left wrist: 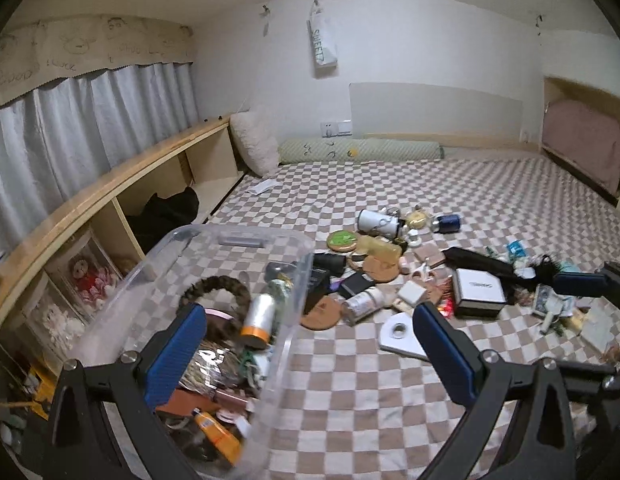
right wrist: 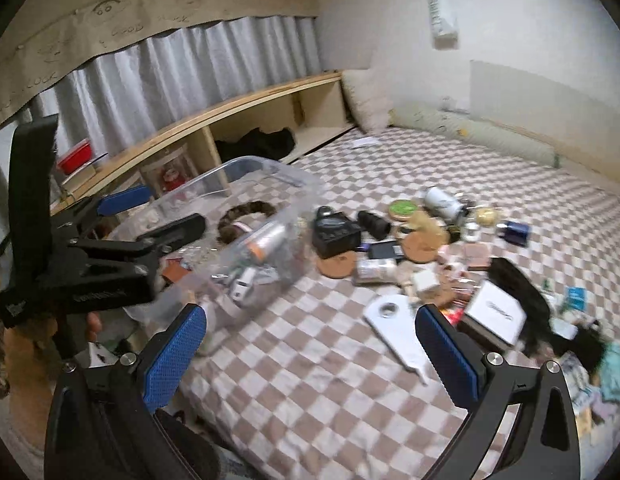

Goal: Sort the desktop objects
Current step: 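Withdraw both grippers from the bin back over the bed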

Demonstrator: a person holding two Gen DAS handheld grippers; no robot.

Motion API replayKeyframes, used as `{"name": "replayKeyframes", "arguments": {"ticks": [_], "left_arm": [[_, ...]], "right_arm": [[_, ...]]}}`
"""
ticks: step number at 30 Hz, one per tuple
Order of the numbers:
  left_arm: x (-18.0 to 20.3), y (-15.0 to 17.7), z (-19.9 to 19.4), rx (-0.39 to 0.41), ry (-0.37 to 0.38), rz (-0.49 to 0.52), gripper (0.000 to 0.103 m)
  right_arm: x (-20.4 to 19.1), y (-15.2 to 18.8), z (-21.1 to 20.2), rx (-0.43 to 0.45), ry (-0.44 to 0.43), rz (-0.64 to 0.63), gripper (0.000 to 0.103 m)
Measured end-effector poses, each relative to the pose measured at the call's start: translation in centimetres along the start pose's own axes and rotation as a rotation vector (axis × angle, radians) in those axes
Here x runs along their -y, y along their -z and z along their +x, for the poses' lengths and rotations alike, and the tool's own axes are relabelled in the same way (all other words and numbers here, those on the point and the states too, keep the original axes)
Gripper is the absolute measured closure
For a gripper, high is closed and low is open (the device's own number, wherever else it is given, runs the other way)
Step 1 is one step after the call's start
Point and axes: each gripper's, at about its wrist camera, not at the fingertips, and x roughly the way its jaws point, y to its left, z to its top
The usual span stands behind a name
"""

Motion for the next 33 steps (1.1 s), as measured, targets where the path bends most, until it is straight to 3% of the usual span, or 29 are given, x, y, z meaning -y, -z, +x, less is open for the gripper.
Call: {"name": "replayKeyframes", "arguments": {"ticks": [9, 17, 22, 33], "left_arm": [[2.5, 1.7, -2.4, 0.083, 0.010, -0.033, 0.000], [3.2, 4.2, -1.3, 0.055, 0.058, -0.054, 0.000], [3.5, 4.8, -1.2, 0.058, 0.052, -0.018, 0.000], [2.4, 5.7, -1.0, 0.042, 0.042, -0.043, 0.000]], "right_arm": [[3.7, 3.7, -4.3, 0.101, 0.141, 0.020, 0.000], [5.9, 6.3, -6.4, 0.189, 0.206, 0.038, 0.000], [7.1, 7.1, -6.2, 0.208, 0.218, 0.070, 0.000], [7.7, 8.4, -4.9, 0.210, 0.225, 0.123, 0.000]]}}
